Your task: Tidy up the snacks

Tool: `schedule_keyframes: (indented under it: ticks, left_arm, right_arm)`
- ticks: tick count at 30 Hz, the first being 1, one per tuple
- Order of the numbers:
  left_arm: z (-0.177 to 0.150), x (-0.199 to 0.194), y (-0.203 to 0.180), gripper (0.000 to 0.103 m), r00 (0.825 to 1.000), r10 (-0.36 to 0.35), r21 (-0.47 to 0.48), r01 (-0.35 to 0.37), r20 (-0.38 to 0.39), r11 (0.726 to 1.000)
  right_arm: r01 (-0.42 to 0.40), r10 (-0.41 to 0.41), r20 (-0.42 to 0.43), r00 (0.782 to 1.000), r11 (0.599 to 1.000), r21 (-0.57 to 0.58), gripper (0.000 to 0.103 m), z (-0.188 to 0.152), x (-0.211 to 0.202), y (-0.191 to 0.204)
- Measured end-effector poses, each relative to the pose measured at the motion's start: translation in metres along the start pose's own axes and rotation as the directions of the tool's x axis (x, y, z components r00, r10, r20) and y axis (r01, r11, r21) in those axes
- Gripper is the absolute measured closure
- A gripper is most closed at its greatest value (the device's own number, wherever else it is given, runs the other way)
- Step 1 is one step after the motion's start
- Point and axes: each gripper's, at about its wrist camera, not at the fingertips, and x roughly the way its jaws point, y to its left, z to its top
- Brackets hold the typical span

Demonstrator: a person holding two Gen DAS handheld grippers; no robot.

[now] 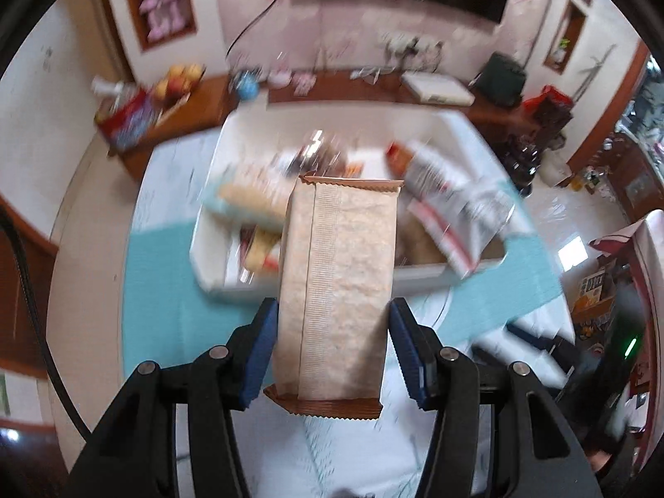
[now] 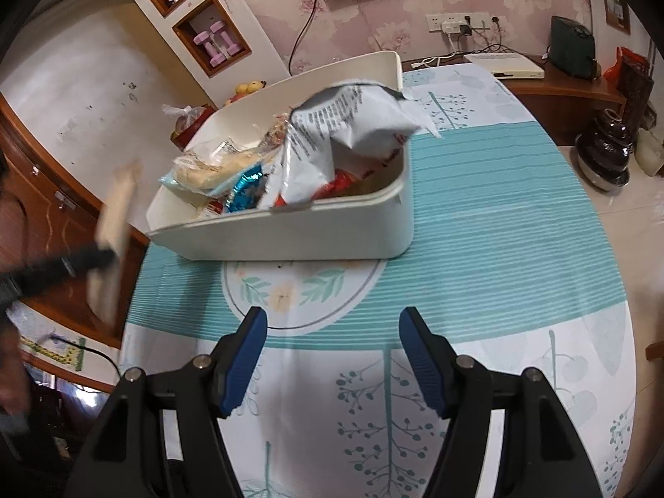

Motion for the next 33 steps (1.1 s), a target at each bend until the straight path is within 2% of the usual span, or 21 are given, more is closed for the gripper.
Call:
schedule_keyframes:
  ticks: [4, 7, 13, 15, 18, 20, 24, 29, 33]
  left_arm:
    - [0.027, 0.012, -0.015, 0.050, 0.990, -0.088, 0.050, 0.083, 0.111, 0.995]
    - [0.039, 0.028, -0.027, 0.050, 0.976, -0.143, 0.086, 0.130, 0.164, 0.988]
    - [0.049, 0.059, -0.034, 0.049, 0.956, -0.156, 0.064, 0.144, 0.249, 0.987]
    - [0.050, 0.064, -0.031, 0.046, 0.959, -0.161, 0.031, 0.159, 0.235, 0.987]
    - [0.048, 0.056, -0.020, 0.033, 0.953, -0.163, -0.012, 0.172, 0.257, 0.985]
    - [0.042, 0.041, -0.013, 0.018, 0.949, -0.145, -0.028, 0.159, 0.279, 0.987]
    - [0.011, 0.007, -0.004, 0.015, 0.954, -0.093, -0.033, 0.106, 0.285, 0.994]
    - [-0.052, -0.027, 0.012, 0.014, 0.964, -0.029, -0.112, 0.060, 0.264, 0.992]
    - [-0.103, -0.048, 0.024, 0.014, 0.968, -0.038, -0.185, 0.086, 0.249, 0.979]
  right_arm:
    - [0.020, -0.020, 0.015, 1.000, 0.999, -0.036, 0.037, -0.016, 0.002, 0.008]
    - [-0.003, 0.003, 0.008, 1.000, 0.998, -0.055, 0.037, -0.027, 0.006, 0.015]
    - [-0.028, 0.028, -0.008, 1.000, 0.995, -0.093, 0.037, -0.034, 0.008, 0.028]
    - [-0.031, 0.031, 0.000, 1.000, 0.994, -0.104, 0.037, -0.034, 0.005, 0.030]
    - [-0.026, 0.029, 0.018, 0.999, 0.993, -0.114, 0.037, -0.034, -0.003, 0.033]
    - [-0.018, 0.021, 0.026, 0.999, 0.994, -0.112, 0.036, -0.035, -0.007, 0.032]
    - [0.004, 0.000, 0.043, 0.999, 0.995, -0.103, 0.034, -0.040, -0.019, 0.032]
    - [0.030, -0.022, 0.079, 0.997, 0.995, -0.100, 0.023, -0.056, -0.041, 0.037]
    - [0.046, -0.038, 0.086, 0.996, 0.994, -0.095, 0.014, -0.079, -0.057, 0.041]
